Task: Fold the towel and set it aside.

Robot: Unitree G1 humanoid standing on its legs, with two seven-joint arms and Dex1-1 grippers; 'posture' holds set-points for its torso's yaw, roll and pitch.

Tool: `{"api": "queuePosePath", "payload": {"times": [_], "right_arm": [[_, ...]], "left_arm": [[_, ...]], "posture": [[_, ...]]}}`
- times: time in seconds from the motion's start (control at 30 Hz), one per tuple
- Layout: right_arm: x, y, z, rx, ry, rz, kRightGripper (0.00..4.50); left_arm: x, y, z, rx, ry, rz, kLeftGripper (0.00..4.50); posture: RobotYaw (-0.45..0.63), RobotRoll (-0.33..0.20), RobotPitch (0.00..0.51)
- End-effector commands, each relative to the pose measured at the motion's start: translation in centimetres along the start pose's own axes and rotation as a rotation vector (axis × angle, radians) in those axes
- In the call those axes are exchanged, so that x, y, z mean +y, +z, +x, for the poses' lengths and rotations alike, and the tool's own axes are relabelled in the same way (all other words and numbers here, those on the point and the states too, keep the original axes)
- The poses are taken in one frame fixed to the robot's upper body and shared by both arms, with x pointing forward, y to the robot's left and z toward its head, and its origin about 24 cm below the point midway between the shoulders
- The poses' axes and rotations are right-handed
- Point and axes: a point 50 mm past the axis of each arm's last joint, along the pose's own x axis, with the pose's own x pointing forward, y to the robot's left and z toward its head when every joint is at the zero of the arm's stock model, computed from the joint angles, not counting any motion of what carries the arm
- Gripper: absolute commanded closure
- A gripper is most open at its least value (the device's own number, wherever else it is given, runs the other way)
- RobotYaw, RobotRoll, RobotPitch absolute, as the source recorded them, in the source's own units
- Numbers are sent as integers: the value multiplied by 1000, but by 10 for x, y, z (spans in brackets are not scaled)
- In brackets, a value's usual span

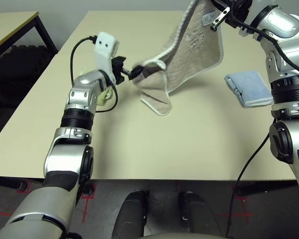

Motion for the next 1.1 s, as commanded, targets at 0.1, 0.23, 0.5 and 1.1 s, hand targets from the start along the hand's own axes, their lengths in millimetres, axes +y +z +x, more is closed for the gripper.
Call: {"api": "queuePosePath", "payload": {"times": [0.1, 0.23, 0.5, 1.1], "right_arm": [[3, 1, 0, -7, 10, 21, 4488], [7, 3, 0, -13, 19, 27, 4488], [8, 7, -2, -14, 18, 31, 4488], [1, -6, -11, 35, -8, 34, 4488]], "left_arm": [[-26, -32, 18, 113, -8, 130, 0], [-38, -57, 29, 197, 11, 256, 0], [-14, -98, 18, 372, 162, 429, 0], [56, -99, -65, 456, 374, 394, 0]], "posture": [[109, 0, 112], [93, 0, 115], [76, 0, 123], [125, 0, 140]]}}
